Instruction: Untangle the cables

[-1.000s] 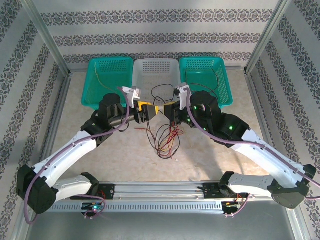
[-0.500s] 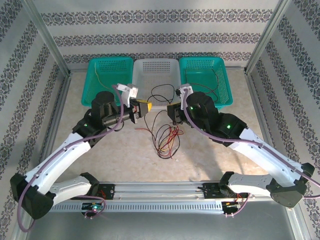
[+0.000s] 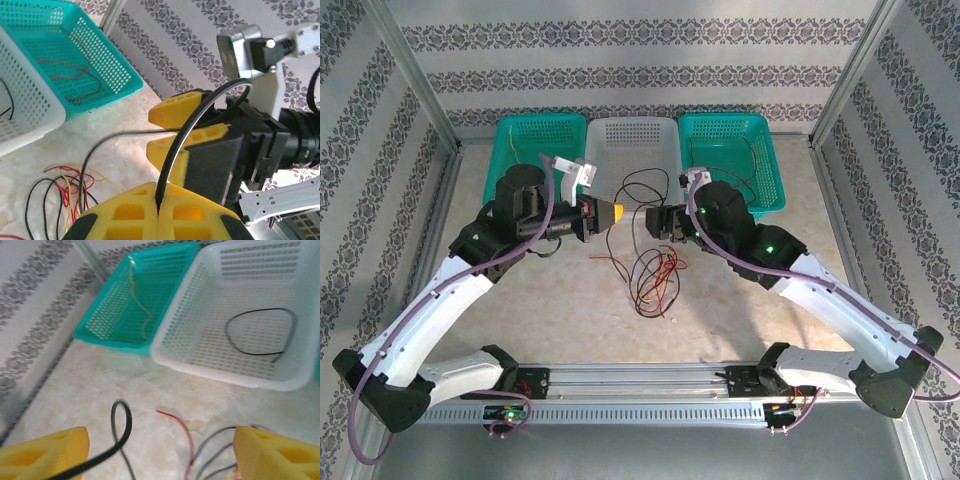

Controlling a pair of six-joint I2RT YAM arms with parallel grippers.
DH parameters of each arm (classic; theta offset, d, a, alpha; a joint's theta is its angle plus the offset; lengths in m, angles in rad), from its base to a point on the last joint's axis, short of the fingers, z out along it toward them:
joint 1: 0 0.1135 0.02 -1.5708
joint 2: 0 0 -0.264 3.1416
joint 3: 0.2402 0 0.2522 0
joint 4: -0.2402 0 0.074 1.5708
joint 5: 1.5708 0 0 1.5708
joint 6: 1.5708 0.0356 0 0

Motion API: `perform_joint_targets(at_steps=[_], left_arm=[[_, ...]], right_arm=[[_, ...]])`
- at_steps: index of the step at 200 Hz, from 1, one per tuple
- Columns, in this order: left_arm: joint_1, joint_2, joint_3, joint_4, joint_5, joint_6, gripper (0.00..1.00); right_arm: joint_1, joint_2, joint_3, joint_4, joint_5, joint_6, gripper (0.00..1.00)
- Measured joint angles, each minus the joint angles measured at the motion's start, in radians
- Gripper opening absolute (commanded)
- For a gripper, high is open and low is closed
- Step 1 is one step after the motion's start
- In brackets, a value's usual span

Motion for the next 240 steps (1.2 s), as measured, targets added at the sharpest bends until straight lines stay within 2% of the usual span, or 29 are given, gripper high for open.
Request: perform_joint_targets(at_steps=[63,85,92,115,137,148,165,175,240], left_arm=[[0.011,0.045,0.050,0.038,0.000,-0.133,0.00],[0.011,0.045,0.068,0.045,0.002,-0.144,0.00],[0.011,0.045,0.069,0.049,0.004,-0.144,0.00],[0.013,0.045,0.070,0.049,0.005,-0.147,0.00],[0.027,0.044,0.070,0.049,0.005,-0.151,0.00],[0.039,0.042,0.070,0.050,0.007,-0.159,0.00],[0.056,0.038,0.070,0.057,0.012,-0.167,0.00],[0.062,0.038,0.070,0.066,0.016,-0.171,0.00],[0.084,0.038,0.070,0.095,0.052,-0.200,0.00]], right_arm=[[0.001,0.073,-0.259,0.319,-0.206,0.175,0.79],[0.001,0.128,-0.271,0.384,-0.239,0.218,0.75],[0.001,0.140,-0.271,0.401,-0.241,0.227,0.71],[-0.008,0.154,-0.270,0.430,-0.243,0.240,0.46],[-0.036,0.156,-0.270,0.442,-0.243,0.266,0.38],[-0.056,0.156,-0.270,0.446,-0.242,0.275,0.45],[-0.076,0.156,-0.272,0.457,-0.243,0.281,0.65],[-0.082,0.156,-0.275,0.472,-0.247,0.283,0.71],[-0.083,0.202,-0.266,0.495,-0.283,0.274,0.81]])
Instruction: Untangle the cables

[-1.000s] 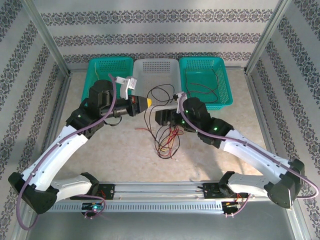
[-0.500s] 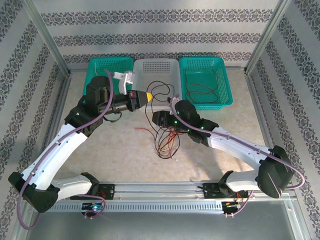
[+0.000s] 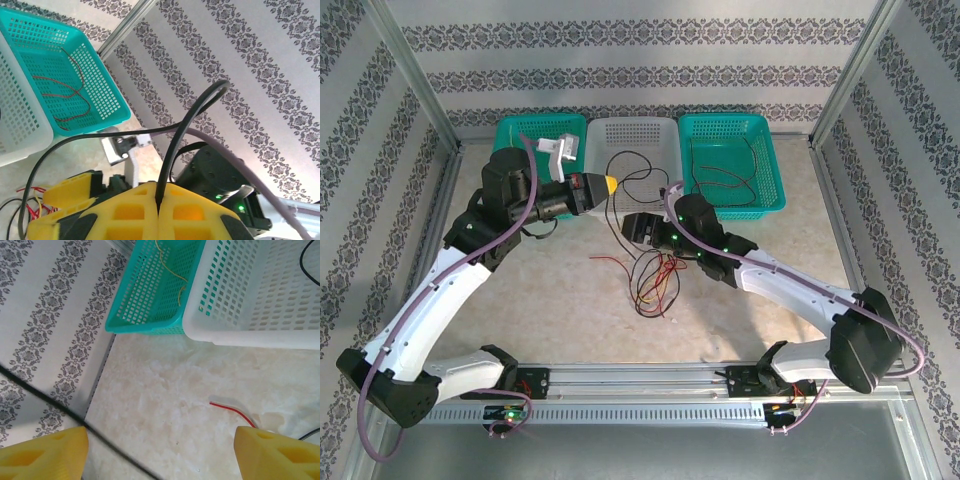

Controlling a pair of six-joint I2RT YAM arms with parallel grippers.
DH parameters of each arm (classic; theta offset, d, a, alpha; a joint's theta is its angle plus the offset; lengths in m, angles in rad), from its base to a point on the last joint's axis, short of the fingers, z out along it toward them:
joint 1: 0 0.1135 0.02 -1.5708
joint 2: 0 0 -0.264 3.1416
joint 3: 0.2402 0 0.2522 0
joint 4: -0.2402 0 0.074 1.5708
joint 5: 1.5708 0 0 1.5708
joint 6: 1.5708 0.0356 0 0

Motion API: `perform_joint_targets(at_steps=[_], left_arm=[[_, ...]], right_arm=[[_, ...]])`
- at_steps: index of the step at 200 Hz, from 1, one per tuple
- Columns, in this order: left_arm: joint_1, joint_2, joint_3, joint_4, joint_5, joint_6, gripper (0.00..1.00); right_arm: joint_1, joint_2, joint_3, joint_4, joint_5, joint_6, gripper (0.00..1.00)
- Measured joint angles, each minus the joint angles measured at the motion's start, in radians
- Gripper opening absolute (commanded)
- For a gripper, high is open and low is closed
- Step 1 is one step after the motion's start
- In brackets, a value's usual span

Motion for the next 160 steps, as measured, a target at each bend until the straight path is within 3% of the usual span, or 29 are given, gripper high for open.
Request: perform_joint_targets(at_steps=[26,101,128,160], left_arm=[[0.011,0.001,0.000,0.010,0.016,-0.012,0.00],[0.065,0.030,0.008,0.060,0.056,-0.052,0.00],[0.084,0.059,0.042,0.061,0.060,-0.052,0.00],[0.093,0.116,0.130,0.029,0.010,-0.006,0.00]], right_arm=[[0.000,0.041,0.003,0.022,-0.024,0.000,0.86],[0.000,0.046,0.000,0.163,-0.080,0.030,0.86],[-0.005,-0.032,-0.043,0.157,-0.058,0.032,0.84],[-0.059,-0.201,-0.079,0.004,0.055,0.011,0.84]])
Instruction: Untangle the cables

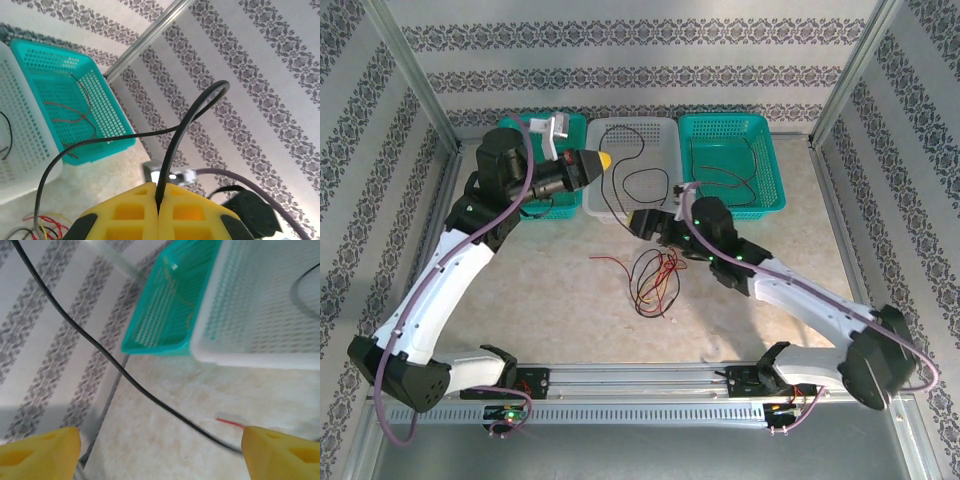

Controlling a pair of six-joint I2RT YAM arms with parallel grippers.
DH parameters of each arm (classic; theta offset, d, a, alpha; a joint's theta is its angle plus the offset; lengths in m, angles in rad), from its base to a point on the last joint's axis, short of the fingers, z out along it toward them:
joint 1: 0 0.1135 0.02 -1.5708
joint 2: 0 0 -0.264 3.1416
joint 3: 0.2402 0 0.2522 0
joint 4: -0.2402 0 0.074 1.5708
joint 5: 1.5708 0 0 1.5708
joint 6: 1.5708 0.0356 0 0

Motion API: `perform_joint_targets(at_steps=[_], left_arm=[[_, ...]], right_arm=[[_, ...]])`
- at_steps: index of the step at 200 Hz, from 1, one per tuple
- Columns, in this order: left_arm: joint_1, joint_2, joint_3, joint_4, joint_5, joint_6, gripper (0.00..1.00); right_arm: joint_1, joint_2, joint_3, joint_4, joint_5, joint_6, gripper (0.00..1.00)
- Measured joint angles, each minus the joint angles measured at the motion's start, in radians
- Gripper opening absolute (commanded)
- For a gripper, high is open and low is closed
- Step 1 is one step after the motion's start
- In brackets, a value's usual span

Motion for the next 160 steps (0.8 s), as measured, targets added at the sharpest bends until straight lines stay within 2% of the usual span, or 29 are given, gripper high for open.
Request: perform_joint_targets(at_steps=[24,46,92,110,127,153,160], left_arm=[[0.012,0.071,0.092,-0.023,-0.070,0.047,0.00],[0.031,0.158,0.163,-0.022,-0.121,0.076,0.00],[0.060,0.433,0.319,-0.010,-0.204,0.102,0.00],[0.066,0.546,0.402,-0.014,-0.215,0.109,0.18],[0.069,0.642,0.496,-0.036,-0.226,0.124,0.45],[0.069,0.739,0.614,-0.100,-0.237,0.146,0.64],[0.069,0.748,0.622,-0.114,-0.243,0.149,0.66]], right_arm=[[-0.061,-0.167,-0.012,-0.164,0.111,-0.031,0.84],[-0.074,-0.291,-0.011,-0.305,0.195,-0.062,0.84],[-0.073,-0.396,-0.011,-0.551,0.265,-0.090,0.80],[-0.072,-0.412,-0.013,-0.616,0.278,-0.090,0.80],[-0.064,-0.423,-0.016,-0.657,0.287,-0.090,0.80],[-0.052,-0.424,-0.017,-0.693,0.296,-0.090,0.79],[-0.052,-0.424,-0.017,-0.698,0.300,-0.090,0.80]])
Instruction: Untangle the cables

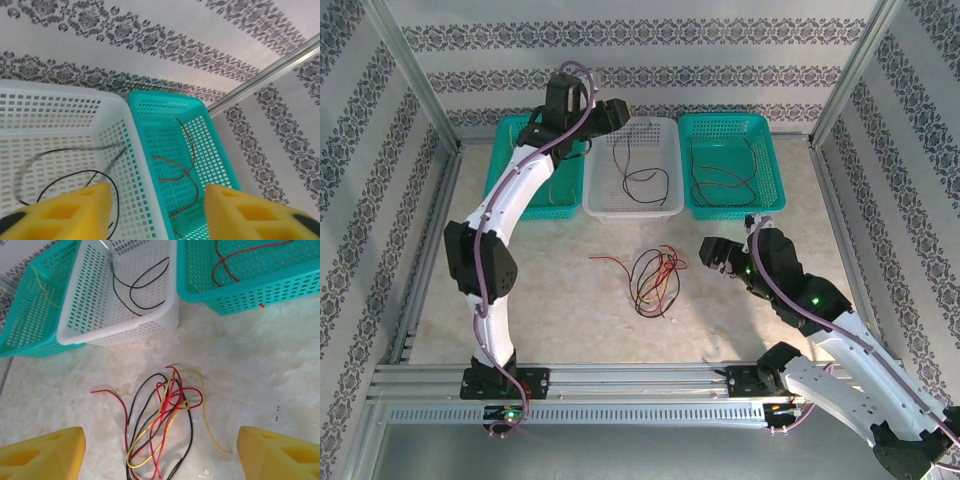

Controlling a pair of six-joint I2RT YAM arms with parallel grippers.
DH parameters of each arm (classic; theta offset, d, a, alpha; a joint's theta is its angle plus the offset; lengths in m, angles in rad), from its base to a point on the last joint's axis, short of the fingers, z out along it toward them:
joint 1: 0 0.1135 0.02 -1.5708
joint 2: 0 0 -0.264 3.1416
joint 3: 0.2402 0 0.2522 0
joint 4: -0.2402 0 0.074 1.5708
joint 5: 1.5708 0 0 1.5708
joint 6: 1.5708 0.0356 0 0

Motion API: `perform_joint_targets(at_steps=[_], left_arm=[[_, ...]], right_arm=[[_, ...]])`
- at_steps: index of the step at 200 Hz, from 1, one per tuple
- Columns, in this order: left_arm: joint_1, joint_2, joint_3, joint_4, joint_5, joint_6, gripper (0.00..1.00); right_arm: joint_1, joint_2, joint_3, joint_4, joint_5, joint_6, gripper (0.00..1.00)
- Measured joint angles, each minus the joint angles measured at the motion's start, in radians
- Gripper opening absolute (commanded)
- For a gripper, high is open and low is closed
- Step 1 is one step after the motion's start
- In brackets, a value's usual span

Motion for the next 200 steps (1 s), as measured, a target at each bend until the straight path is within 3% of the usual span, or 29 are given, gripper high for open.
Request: perform_joint_targets(at_steps=[30,48,118,136,173,200], left_arm=[[0.000,-0.014,-0.018,-0.041,-0.027,0.019,0.63],[0.000,-0.082,-0.110,-0.044,-0.042,0.038,0.60],[0.000,-0.652,-0.686,-0.018,0.010,0.081,0.58],[0.000,-0.783,-0.830,-0.016,0.037,0.087,0.60],[0.000,-0.956,-1.025,-0.070,0.050,0.100,0.61],[0.000,-1.022,-1.098,-0.079,0.048,0.094,0.61]], right_arm=[[0.000,0.018,0.003,-0.016,0.010,-0.001,0.79],[0.007,0.042,0.009,-0.021,0.011,-0.001,0.79],[0.066,0.225,0.014,-0.011,0.008,0.000,0.77],[0.084,0.286,0.014,0.001,0.000,0.003,0.73],[0.103,0.403,0.019,0.037,-0.017,0.006,0.51],[0.073,0.490,0.040,0.079,-0.039,0.007,0.48]])
